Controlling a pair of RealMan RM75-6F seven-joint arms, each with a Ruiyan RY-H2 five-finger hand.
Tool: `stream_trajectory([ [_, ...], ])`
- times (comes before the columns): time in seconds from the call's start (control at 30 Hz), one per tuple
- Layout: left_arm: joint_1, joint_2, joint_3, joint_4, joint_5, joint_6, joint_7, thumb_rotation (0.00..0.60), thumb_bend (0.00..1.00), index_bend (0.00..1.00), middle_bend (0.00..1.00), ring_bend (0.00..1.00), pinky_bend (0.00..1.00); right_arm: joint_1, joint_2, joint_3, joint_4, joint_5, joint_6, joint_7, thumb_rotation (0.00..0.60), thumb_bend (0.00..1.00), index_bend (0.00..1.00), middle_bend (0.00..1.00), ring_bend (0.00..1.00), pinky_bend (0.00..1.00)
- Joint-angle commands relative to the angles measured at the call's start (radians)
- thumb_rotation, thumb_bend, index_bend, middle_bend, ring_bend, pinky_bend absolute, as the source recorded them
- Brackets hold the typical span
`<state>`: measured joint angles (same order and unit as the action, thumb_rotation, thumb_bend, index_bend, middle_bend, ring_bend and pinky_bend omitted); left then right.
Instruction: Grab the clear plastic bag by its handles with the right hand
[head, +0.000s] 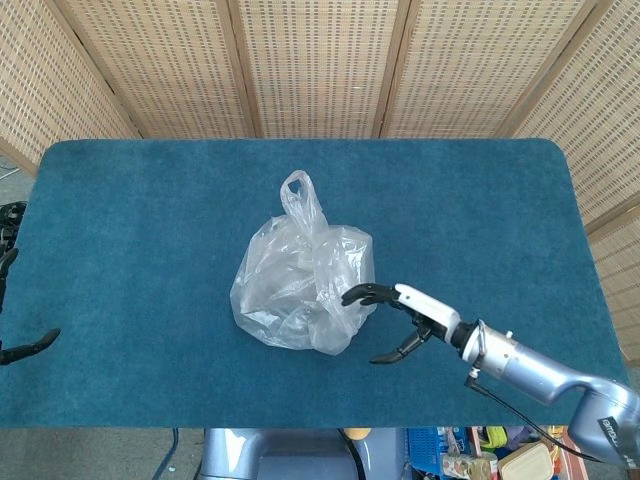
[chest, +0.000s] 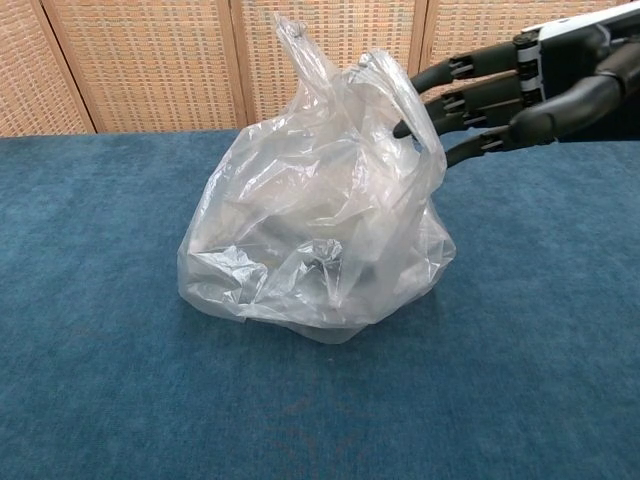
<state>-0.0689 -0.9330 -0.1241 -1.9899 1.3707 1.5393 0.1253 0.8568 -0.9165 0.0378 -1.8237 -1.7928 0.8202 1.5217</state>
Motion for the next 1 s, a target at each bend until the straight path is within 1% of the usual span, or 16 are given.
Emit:
stream_trajectory([
  [0.03,-0.001,0.0,-0.002,0.001,-0.005,-0.001,0.0,0.6,0.06,0.0,0.0,0.0,0.0,0.027,-0.018,0.014,-0.005,0.024,-0.018,0.02,0.6,0.0,0.2,0.23,0.07,0.13],
  [0.17,-0.005,-0.001,-0.005,0.002,-0.013,-0.006,0.002,0.6,0.06,0.0,0.0,0.0,0.0,0.071,-0.028,0.016,-0.007,0.047,-0.067,0.055,0.6,0.0,0.2,0.23,0.07,0.12],
  [0.37,-0.006,-0.001,-0.005,0.001,-0.014,-0.008,0.001,0.6,0.06,0.0,0.0,0.0,0.0,0.167,-0.027,0.005,0.0,0.06,-0.186,0.169,0.6,0.0,0.19,0.23,0.04,0.07],
  [0.53,-0.007,0.002,-0.008,0.002,-0.024,-0.011,-0.005,0.6,0.06,0.0,0.0,0.0,0.0,0.221,-0.032,-0.012,0.002,0.035,-0.219,0.246,0.6,0.0,0.22,0.23,0.03,0.04],
  [0.7,-0.01,0.006,-0.01,0.002,-0.031,-0.017,-0.012,0.6,0.06,0.0,0.0,0.0,0.0,0.273,-0.051,-0.027,0.024,0.019,-0.214,0.368,0.6,0.0,0.26,0.25,0.05,0.04],
  [0.8,-0.009,0.008,-0.009,0.003,-0.03,-0.016,-0.015,0.6,0.06,0.0,0.0,0.0,0.0,0.293,-0.068,-0.03,0.044,0.02,-0.185,0.463,0.6,0.0,0.26,0.26,0.06,0.04],
  [0.87,-0.01,0.008,-0.009,0.004,-0.03,-0.017,-0.017,0.6,0.06,0.0,0.0,0.0,0.0,0.312,-0.079,-0.042,0.069,0.0,-0.158,0.531,0.6,0.0,0.26,0.26,0.06,0.04],
  [1.0,-0.01,0.01,-0.011,0.006,-0.035,-0.018,-0.022,0.6,0.06,0.0,0.0,0.0,0.0,0.334,-0.096,-0.063,0.106,-0.021,-0.112,0.617,0.6,0.0,0.26,0.27,0.06,0.04],
])
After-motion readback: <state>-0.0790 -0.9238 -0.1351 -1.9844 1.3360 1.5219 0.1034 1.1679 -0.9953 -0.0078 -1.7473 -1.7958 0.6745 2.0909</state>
